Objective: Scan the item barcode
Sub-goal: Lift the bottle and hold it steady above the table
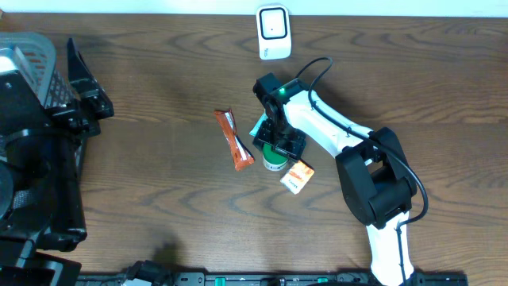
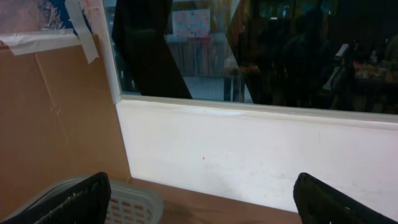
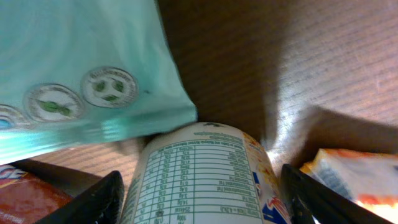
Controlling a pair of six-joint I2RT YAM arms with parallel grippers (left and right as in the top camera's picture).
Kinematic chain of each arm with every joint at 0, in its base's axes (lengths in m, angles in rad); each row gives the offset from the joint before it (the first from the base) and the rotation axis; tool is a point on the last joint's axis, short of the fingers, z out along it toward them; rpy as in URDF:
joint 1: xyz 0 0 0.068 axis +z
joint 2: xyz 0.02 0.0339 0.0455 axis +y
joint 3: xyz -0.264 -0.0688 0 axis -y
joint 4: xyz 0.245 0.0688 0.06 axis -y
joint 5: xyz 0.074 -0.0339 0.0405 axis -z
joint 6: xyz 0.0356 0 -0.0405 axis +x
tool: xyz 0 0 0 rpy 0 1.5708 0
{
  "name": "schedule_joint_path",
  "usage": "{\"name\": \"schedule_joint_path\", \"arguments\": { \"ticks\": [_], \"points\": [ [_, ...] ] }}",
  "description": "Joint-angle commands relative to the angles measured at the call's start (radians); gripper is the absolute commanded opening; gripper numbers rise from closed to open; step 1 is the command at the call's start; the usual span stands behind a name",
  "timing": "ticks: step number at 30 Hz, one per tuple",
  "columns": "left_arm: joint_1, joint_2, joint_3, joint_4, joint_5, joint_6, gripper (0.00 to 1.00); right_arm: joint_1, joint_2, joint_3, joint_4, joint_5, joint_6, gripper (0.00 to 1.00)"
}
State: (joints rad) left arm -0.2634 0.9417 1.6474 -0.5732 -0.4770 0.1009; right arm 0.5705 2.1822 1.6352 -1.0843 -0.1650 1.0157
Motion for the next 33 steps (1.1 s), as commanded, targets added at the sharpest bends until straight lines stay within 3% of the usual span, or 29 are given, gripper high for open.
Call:
{"name": "schedule_joint_path", "arguments": {
  "ticks": [1,8,17,19,23,33],
  "points": [
    [0.005,0.001,-0.008,0.002,-0.001,-0.009,0.94,0.0,0.007,-0.003,-0.024,-0.009,0.009,0.69],
    [0.005,0.001,-0.008,0.002,-0.002,-0.009,0.94,-0.007,0.006,-0.002,-0.01,0.003,-0.088,0.58],
    [0.005,0.002,-0.008,-0.002,-0.002,-0.009,0.93,-0.07,0.006,0.058,-0.007,0.063,-0.415,0.59],
    [0.005,0.003,-0.008,-0.002,-0.002,-0.009,0.93,-0.081,0.006,0.08,-0.008,0.063,-0.489,0.65],
    [0.005,0.007,-0.008,-0.002,-0.002,-0.009,0.94,-0.092,0.006,0.142,-0.06,0.064,-0.57,0.99],
    [0.005,0.017,-0.008,-0.001,-0.002,-0.009,0.94,-0.074,0.007,0.193,-0.147,0.097,-0.504,0.99]
  ]
}}
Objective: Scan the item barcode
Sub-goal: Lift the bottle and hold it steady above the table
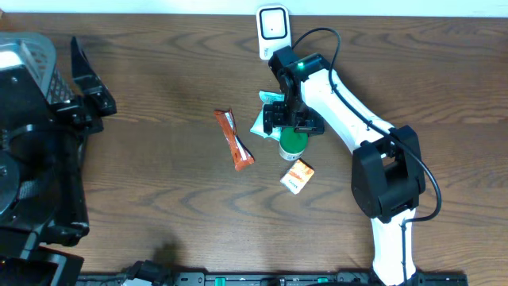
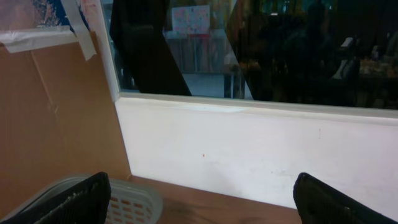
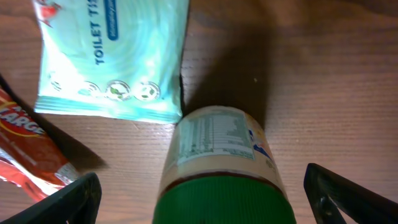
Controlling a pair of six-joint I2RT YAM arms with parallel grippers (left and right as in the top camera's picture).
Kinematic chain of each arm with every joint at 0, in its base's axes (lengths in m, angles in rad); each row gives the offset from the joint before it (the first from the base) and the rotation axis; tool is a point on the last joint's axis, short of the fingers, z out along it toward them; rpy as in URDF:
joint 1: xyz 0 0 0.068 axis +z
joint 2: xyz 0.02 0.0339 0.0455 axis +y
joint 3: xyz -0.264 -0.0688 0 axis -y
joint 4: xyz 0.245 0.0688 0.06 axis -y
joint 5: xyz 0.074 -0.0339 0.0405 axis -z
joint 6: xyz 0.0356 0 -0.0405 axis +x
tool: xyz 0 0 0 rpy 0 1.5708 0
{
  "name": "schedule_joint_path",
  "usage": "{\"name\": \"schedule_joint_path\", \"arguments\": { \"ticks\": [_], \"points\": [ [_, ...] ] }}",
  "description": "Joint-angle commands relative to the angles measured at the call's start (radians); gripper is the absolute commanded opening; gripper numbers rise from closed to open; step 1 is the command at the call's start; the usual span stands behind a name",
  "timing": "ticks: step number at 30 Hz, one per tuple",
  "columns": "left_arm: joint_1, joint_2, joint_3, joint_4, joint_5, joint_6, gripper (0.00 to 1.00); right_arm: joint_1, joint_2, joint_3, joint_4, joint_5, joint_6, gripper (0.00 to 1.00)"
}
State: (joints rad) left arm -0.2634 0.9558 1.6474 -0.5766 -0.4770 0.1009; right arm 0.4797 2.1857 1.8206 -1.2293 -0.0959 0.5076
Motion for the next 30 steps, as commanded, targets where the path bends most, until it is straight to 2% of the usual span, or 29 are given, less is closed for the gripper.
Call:
{"name": "schedule_joint_path", "arguments": {
  "ticks": [1,10,20,22,23,24,25,28,30],
  "points": [
    [0.005,0.003,-0.008,0.003,-0.002,-0.009,0.94,0.02,0.004,0.002,-0.005,0.037,0.005,0.99],
    [0.005,0.003,-0.008,0.003,-0.001,-0.009,0.93,0.046,0.005,-0.07,0.014,0.047,0.012,0.99],
    [0.005,0.003,-0.008,0.006,-0.001,-0.009,0.94,0.044,0.005,-0.208,0.153,0.051,0.064,0.99],
    [0.005,0.003,-0.008,0.006,-0.001,-0.009,0.93,0.043,0.005,-0.216,0.164,0.07,0.064,0.92],
    [0.005,0.003,-0.008,0.006,-0.001,-0.009,0.94,0.043,0.005,-0.216,0.165,0.082,0.064,0.86],
    [0.005,0.003,-0.008,0.006,-0.001,-0.009,0.94,0.043,0.005,-0.216,0.164,0.092,0.064,0.73],
    [0.005,0.003,-0.008,0.006,-0.001,-0.009,0.94,0.043,0.005,-0.216,0.164,0.097,0.064,0.67],
    [0.005,0.003,-0.008,0.006,-0.001,-0.009,0.93,0.044,0.005,-0.216,0.164,0.098,0.064,0.57],
    [0.005,0.003,-0.008,0.006,-0.001,-0.009,0.94,0.044,0.005,-0.216,0.164,0.098,0.064,0.57]
  ]
}}
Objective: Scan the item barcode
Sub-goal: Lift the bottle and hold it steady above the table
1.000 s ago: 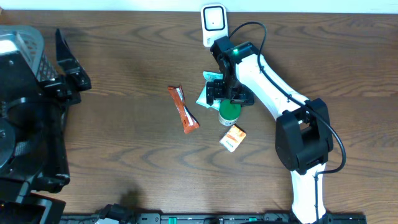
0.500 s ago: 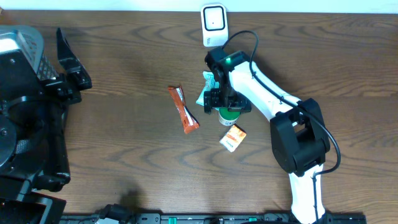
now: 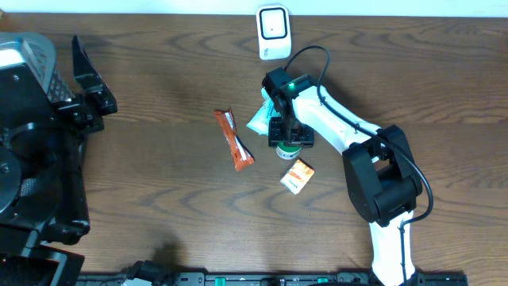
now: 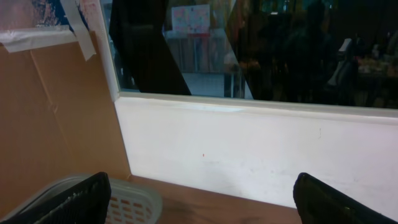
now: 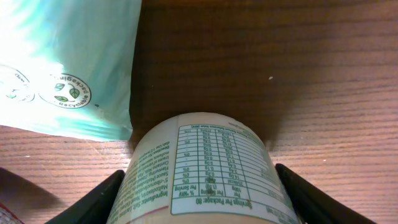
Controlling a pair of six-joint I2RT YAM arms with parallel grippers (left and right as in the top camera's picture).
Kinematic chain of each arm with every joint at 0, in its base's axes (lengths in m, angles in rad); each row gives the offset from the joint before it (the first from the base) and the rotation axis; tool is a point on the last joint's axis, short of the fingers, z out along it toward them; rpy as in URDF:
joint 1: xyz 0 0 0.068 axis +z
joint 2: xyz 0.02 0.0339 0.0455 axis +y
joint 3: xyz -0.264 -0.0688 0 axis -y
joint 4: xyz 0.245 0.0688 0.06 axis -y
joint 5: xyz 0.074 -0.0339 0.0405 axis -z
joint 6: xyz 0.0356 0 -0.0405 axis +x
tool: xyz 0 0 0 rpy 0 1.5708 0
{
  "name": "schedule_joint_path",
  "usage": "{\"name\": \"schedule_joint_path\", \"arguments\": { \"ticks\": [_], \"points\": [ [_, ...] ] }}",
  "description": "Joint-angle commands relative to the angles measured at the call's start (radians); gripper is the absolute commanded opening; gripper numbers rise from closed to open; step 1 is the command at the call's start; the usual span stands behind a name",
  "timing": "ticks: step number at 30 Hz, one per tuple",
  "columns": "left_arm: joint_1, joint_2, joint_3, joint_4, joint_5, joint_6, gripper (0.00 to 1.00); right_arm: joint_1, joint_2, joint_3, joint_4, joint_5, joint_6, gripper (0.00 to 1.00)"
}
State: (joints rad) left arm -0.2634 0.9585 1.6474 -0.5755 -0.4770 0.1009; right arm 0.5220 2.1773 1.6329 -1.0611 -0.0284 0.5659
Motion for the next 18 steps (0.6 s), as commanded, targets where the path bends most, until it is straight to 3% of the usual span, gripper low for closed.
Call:
{"name": "schedule_joint_path", "arguments": {
  "ticks": [1,9,13,18],
  "points": [
    [0.005,0.0,-0.008,0.005,-0.001,-0.009,0.93,0.002,0.013,-0.028,-0.006,0.031,0.005,0.57],
    [0.005,0.0,-0.008,0.005,-0.001,-0.009,0.94,0.002,0.013,-0.028,-0.003,0.012,-0.026,0.59],
    [0.005,0.0,-0.008,0.005,-0.001,-0.009,0.94,0.002,0.013,-0.028,0.006,0.048,-0.225,0.52],
    [0.005,0.0,-0.008,0.004,-0.001,-0.009,0.94,0.005,0.013,-0.026,-0.038,0.055,-0.527,0.65]
  ]
}}
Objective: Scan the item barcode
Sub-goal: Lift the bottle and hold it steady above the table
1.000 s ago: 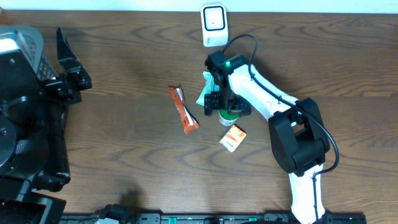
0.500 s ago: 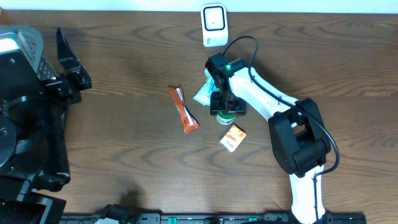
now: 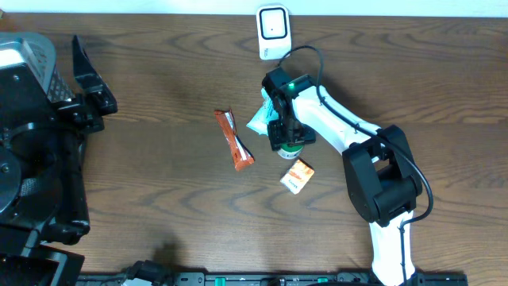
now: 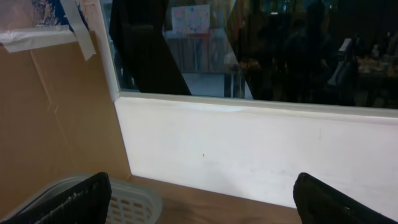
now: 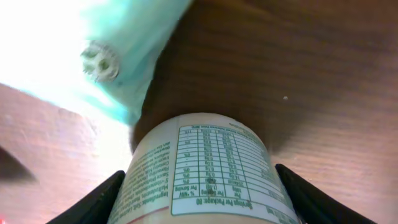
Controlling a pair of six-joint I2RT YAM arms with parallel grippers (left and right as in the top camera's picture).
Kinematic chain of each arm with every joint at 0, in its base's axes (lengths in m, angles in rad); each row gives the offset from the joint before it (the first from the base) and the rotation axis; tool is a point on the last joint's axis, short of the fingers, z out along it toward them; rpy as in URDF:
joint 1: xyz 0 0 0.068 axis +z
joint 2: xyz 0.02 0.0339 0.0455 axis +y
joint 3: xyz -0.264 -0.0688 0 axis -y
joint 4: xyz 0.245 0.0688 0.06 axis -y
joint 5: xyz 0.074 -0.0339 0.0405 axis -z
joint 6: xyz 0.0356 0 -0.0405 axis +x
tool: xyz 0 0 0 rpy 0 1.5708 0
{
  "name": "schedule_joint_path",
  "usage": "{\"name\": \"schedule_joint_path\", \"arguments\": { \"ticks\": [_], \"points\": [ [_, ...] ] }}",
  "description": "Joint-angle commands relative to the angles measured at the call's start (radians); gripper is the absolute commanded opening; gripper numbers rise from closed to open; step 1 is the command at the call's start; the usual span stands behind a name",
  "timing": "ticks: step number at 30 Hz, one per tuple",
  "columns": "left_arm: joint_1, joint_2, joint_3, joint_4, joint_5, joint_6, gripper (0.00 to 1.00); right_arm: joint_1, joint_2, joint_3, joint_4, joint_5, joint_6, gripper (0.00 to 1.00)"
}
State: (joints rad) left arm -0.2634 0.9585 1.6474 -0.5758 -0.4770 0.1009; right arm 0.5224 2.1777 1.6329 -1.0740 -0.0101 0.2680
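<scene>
A white-labelled jar with a green lid (image 3: 292, 147) sits mid-table and fills the right wrist view, its nutrition table (image 5: 208, 165) facing the camera. My right gripper (image 3: 286, 133) is shut on it, a black finger (image 5: 93, 202) pressed to each side of the label. The white barcode scanner (image 3: 272, 32) stands at the table's far edge, well beyond the jar. My left gripper (image 4: 202, 208) is open and holds nothing. It points at a white wall, away from the items.
A teal tissue pack (image 3: 259, 119) lies just left of the jar, glaring bright in the right wrist view (image 5: 106, 56). An orange snack bar (image 3: 234, 139) lies further left, a small orange packet (image 3: 297, 175) just below the jar. A pale basket (image 4: 134, 202) sits by the left gripper.
The right gripper still clasps the jar at nearly the same spot. In the right wrist view the teal pack now lies at a different angle and is washed out by bright light.
The right gripper first stood around the jar close to the orange packet. Then the jar was further back by the teal pack, with the fingers spread wide of it. After that the fingers pressed its sides, and they still do. The left arm never moved.
</scene>
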Motion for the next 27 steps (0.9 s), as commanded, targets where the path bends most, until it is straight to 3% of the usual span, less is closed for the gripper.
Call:
{"name": "schedule_joint_path", "arguments": {
  "ticks": [1,5,6,14,24,27],
  "points": [
    [0.005,0.0,-0.008,0.004,-0.001,-0.009,0.94,0.005,0.012,-0.024,-0.037,0.041,-0.248,0.7],
    [0.005,0.0,-0.008,0.001,-0.001,-0.009,0.94,0.005,0.012,-0.022,-0.048,0.065,-0.199,0.92],
    [0.005,0.0,-0.008,0.001,-0.001,-0.009,0.94,0.005,0.012,-0.017,-0.055,0.065,-0.172,0.93],
    [0.005,0.0,-0.008,-0.003,-0.001,-0.009,0.93,0.005,0.01,0.025,-0.108,-0.023,0.07,0.95],
    [0.005,0.0,-0.008,-0.002,-0.001,-0.009,0.93,0.004,0.011,0.021,-0.055,-0.038,0.156,0.92],
    [0.005,0.0,-0.008,-0.002,-0.001,-0.009,0.94,0.004,0.013,0.011,-0.025,-0.006,0.159,0.84]
  ]
}}
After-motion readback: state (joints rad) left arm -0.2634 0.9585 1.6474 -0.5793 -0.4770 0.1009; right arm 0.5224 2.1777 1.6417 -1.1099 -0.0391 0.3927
